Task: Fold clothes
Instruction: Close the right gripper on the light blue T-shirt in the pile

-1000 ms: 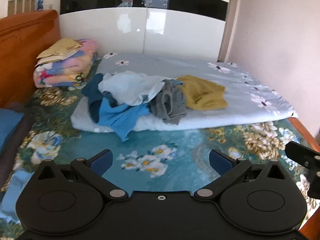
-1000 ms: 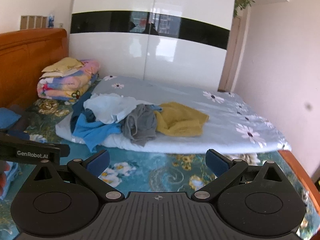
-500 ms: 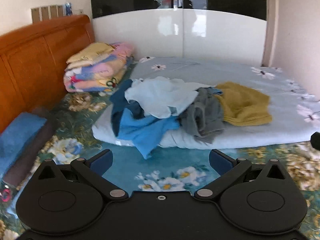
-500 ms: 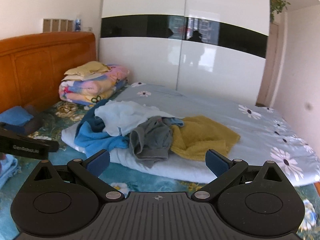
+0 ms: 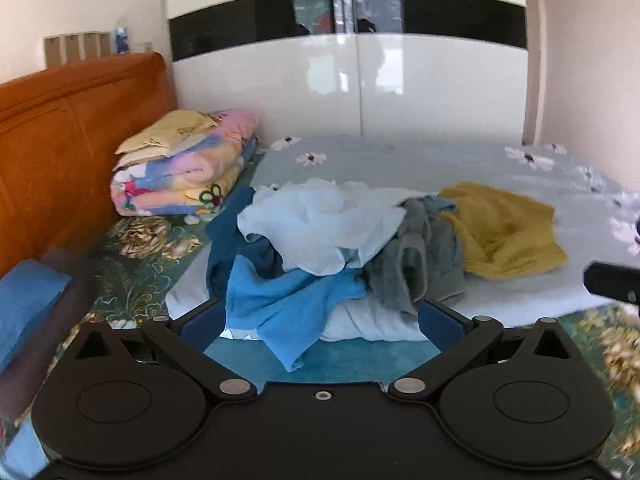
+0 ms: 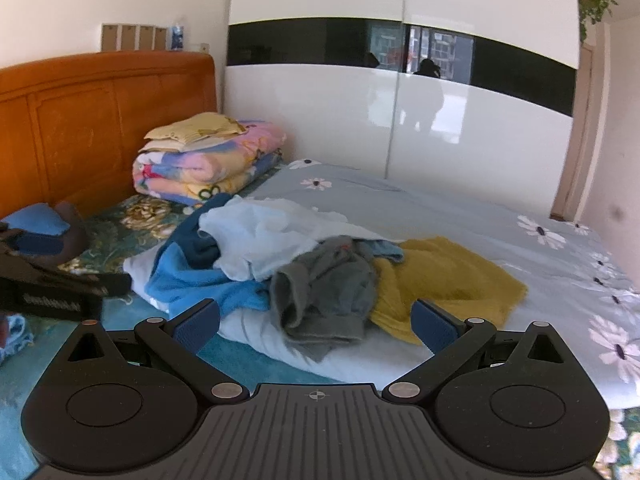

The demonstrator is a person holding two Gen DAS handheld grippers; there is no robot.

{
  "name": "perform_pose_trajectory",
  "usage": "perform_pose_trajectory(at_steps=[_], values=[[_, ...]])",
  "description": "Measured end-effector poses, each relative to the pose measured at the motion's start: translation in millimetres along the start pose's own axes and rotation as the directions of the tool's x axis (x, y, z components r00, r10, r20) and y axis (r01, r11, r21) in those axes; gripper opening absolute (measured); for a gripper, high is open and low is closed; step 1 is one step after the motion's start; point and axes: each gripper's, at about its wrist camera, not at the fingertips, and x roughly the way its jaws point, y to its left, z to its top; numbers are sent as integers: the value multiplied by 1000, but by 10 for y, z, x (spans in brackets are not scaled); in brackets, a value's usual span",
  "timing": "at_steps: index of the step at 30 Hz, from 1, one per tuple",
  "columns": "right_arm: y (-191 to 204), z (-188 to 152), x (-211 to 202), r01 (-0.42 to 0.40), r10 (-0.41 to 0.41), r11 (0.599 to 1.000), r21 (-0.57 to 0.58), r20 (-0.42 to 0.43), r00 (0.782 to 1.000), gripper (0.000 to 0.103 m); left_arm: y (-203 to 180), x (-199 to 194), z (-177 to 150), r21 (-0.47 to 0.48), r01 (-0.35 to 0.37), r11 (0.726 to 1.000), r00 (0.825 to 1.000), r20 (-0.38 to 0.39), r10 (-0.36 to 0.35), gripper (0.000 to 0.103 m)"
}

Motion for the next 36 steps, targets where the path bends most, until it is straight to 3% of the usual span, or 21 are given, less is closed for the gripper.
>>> perform_pose_trajectory(at_steps=[8, 16, 22, 28, 30, 34, 36], values=[[514, -20, 861, -1, 1, 998, -59, -12, 1000, 101, 414, 681, -133, -31, 33, 999, 999, 3, -33, 102], [858, -67, 1753, -5, 2, 994, -107, -33, 999, 93, 789, 1165, -351, -97, 4, 995, 1000, -23, -6, 100], [968, -50, 2273, 6, -12, 993, -114, -47, 999, 82, 1015, 1373, -515, -110, -25, 994, 999, -25, 23, 100], [1073, -45, 2664, 21, -28, 987, -158, -41, 999, 80, 1183, 1535, -615, -144, -55, 988, 998, -43, 50, 100], [1103, -57, 2783, 29, -38, 985, -170, -50, 998, 73, 1237, 1575, -647, -159, -66, 985, 997, -47, 59, 100], [1151, -87, 2976, 50, -63, 979, -197, -58, 996, 70, 1322, 1626, -707, -172, -77, 982, 996, -54, 69, 100], [1181, -96, 3048, 64, -77, 974, -218, -53, 996, 60, 1345, 1631, -735, -166, -79, 983, 996, -55, 70, 100]])
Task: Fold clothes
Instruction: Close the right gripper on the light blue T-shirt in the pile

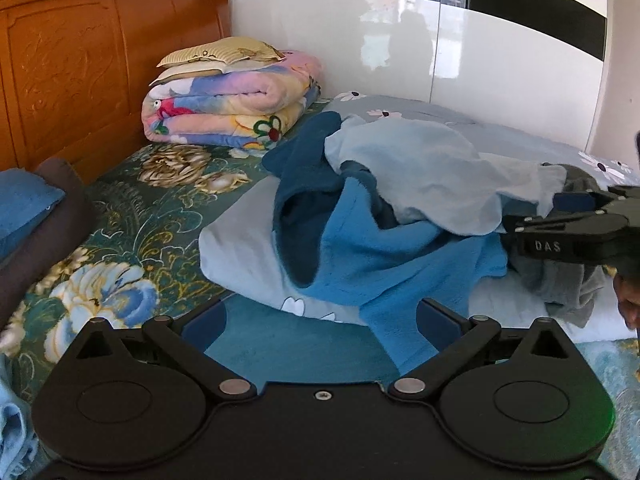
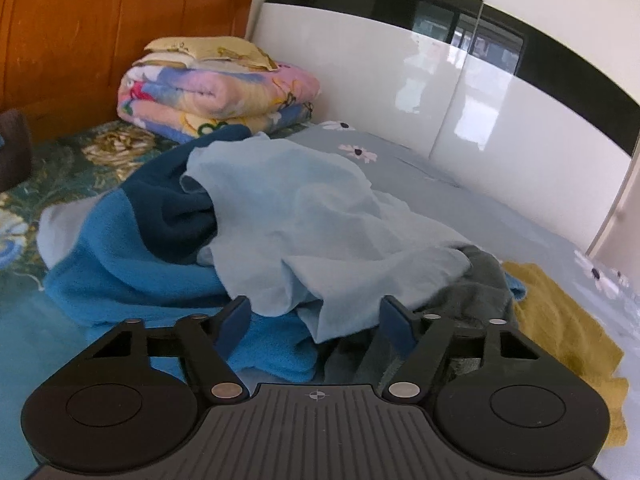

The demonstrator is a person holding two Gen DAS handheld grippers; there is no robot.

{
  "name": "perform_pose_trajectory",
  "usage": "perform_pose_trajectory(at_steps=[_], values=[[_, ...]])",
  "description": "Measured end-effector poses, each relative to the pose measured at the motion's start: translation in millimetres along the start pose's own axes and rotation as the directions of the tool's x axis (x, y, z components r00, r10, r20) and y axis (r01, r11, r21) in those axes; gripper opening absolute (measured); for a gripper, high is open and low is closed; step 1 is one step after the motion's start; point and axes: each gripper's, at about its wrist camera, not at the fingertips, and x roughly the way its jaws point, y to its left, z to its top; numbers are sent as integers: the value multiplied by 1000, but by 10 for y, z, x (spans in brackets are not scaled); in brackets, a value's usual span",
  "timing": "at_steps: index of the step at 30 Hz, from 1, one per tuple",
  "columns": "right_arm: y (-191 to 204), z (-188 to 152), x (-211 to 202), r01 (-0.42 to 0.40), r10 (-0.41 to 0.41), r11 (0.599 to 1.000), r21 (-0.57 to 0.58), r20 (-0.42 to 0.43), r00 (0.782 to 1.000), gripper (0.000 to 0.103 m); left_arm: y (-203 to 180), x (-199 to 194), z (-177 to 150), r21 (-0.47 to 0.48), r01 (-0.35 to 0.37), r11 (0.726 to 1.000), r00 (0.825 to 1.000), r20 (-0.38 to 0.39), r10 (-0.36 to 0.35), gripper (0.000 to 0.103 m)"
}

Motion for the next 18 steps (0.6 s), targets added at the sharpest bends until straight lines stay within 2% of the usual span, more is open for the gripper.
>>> perform_pose_trajectory(at_steps=[5, 8, 12, 18], values=[[10, 30, 127, 37, -37, 999, 3, -22, 999, 45, 58, 17, -65, 0, -5, 1000, 1000, -7, 5, 100], [11, 45, 175, 67, -67, 998, -6, -36, 997, 27, 88, 12, -87, -3, -6, 1000, 1000, -10, 6, 100], [-46, 57, 207, 65, -63, 997, 30, -56, 996, 7, 106, 0, -90, -2, -9, 1000, 1000, -13, 9, 100], [-117, 59, 145, 65, -61, 996, 55, -56, 997, 3, 107, -27, -78, -7, -14, 1000, 1000, -11, 14, 100]])
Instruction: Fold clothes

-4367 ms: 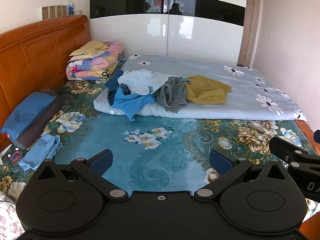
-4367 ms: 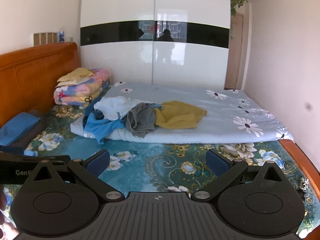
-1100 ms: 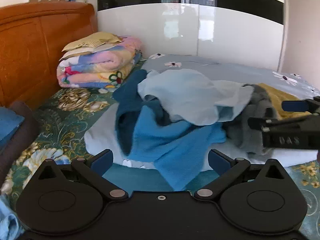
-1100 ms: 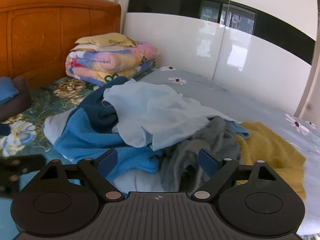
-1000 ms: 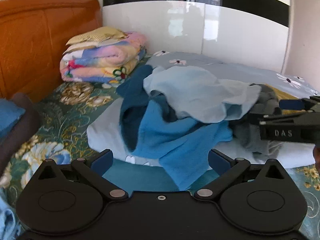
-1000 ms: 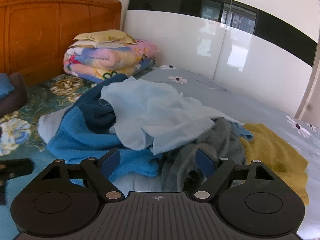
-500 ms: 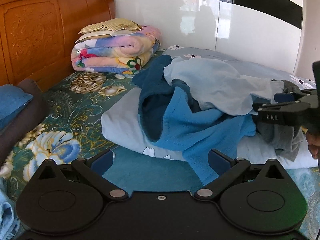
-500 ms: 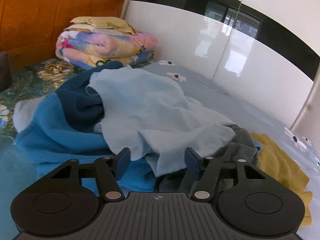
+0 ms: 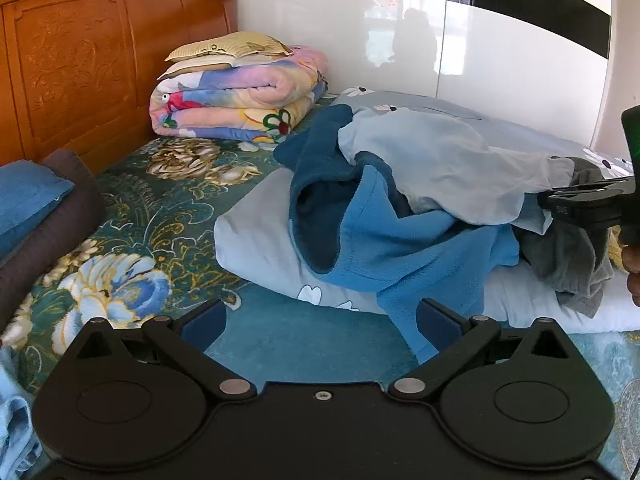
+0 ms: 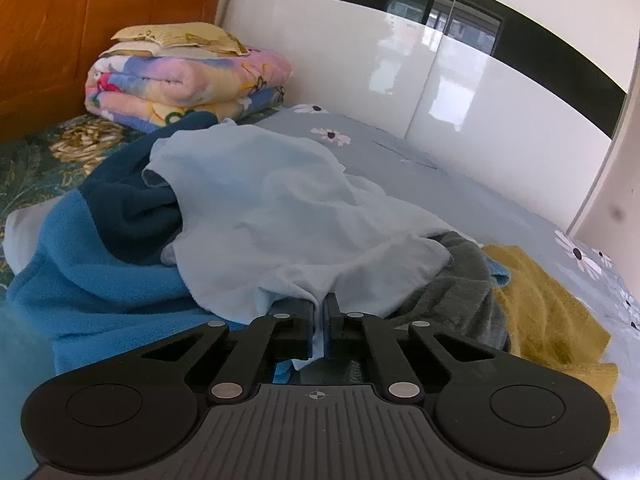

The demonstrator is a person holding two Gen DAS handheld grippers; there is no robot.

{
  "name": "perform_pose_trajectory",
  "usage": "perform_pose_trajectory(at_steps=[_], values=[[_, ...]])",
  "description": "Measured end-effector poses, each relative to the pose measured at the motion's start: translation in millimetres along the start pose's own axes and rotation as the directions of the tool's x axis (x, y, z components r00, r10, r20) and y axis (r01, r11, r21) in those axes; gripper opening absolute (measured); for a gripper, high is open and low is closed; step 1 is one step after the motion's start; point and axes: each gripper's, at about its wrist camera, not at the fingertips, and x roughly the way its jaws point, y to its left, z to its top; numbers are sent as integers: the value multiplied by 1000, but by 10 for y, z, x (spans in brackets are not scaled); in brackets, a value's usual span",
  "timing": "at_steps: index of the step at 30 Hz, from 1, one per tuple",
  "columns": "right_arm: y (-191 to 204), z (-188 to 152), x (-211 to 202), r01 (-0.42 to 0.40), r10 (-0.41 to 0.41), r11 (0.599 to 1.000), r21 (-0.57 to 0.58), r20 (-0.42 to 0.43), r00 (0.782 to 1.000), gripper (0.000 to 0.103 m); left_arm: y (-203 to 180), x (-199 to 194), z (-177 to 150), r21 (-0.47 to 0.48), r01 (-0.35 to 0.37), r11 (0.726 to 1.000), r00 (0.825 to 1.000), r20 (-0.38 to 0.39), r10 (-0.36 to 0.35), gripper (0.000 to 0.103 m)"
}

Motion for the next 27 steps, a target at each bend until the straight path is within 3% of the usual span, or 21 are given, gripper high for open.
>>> perform_pose_trajectory(at_steps=[17, 22, 27], values=[[-430, 6, -621, -44, 38, 995, 88, 64, 997, 0, -197, -288, 60, 13, 11, 1000, 1000, 15, -11, 100], [-516, 8, -1002, -82, 72, 993, 86, 109, 991, 0, -262, -428, 67, 8, 9, 1000, 1000, 16, -9, 100], [-516, -28, -1149, -78, 75, 997, 24, 90, 993, 0, -332, -589, 75, 5, 4, 1000, 1000, 24, -4, 101]])
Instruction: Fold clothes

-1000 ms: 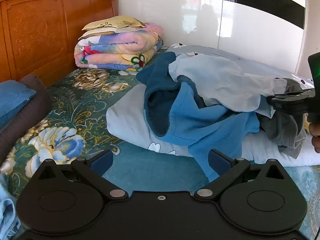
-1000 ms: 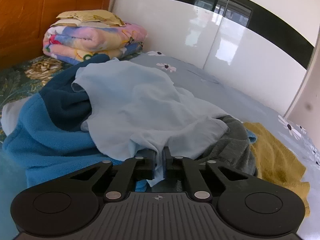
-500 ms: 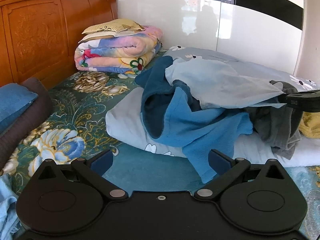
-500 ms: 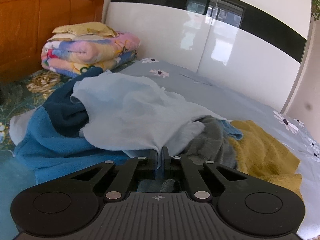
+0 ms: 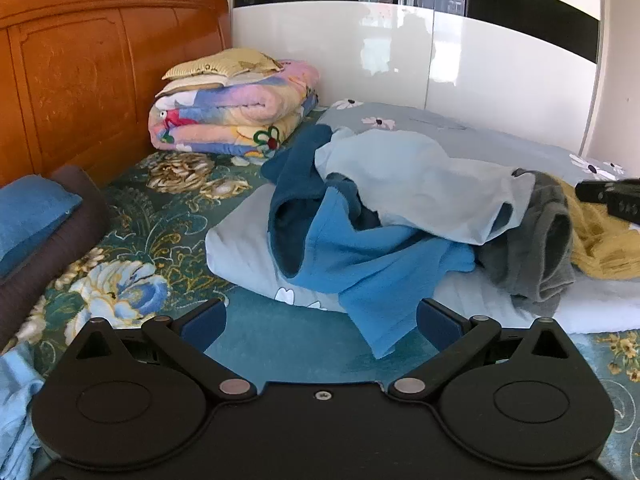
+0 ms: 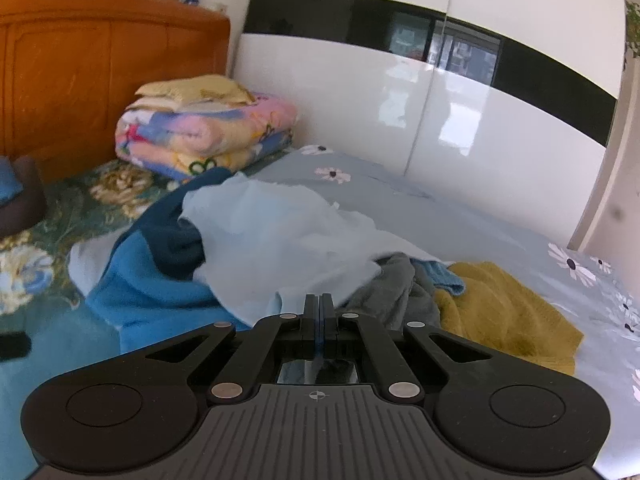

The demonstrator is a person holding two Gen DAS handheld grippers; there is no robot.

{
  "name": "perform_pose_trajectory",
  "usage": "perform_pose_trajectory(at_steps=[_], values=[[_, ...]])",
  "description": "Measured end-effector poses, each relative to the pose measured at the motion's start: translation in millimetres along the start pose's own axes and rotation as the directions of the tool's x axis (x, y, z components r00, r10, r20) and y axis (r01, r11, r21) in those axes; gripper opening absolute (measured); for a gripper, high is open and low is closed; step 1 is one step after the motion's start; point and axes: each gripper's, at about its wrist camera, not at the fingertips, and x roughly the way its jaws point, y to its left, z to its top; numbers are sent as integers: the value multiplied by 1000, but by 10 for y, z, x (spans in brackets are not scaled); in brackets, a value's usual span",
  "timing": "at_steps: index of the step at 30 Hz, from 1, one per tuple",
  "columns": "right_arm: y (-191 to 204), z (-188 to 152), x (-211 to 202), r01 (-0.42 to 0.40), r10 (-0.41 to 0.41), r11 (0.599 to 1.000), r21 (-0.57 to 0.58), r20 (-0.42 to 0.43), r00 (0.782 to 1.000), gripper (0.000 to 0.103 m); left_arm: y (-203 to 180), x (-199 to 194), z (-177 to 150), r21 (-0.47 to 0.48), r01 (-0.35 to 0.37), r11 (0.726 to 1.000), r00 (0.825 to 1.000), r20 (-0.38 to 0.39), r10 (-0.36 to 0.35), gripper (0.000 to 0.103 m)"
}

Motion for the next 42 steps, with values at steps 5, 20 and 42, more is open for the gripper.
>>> perform_pose_trajectory(at_steps=[5, 20, 42], values=[[30, -32, 50, 1, -1, 1000, -6, -22, 1000, 0, -39, -25, 0, -1, 7, 1000, 1000, -1, -7, 101], [334, -131, 729, 43, -49, 995, -91, -67, 997, 23, 135, 264, -168, -18, 21, 1000, 998, -66, -22, 101], [338, -69, 1043, 105, -106, 993, -61, -1, 994, 2, 462, 492, -278, -68, -10, 998, 993, -119, 2, 101]])
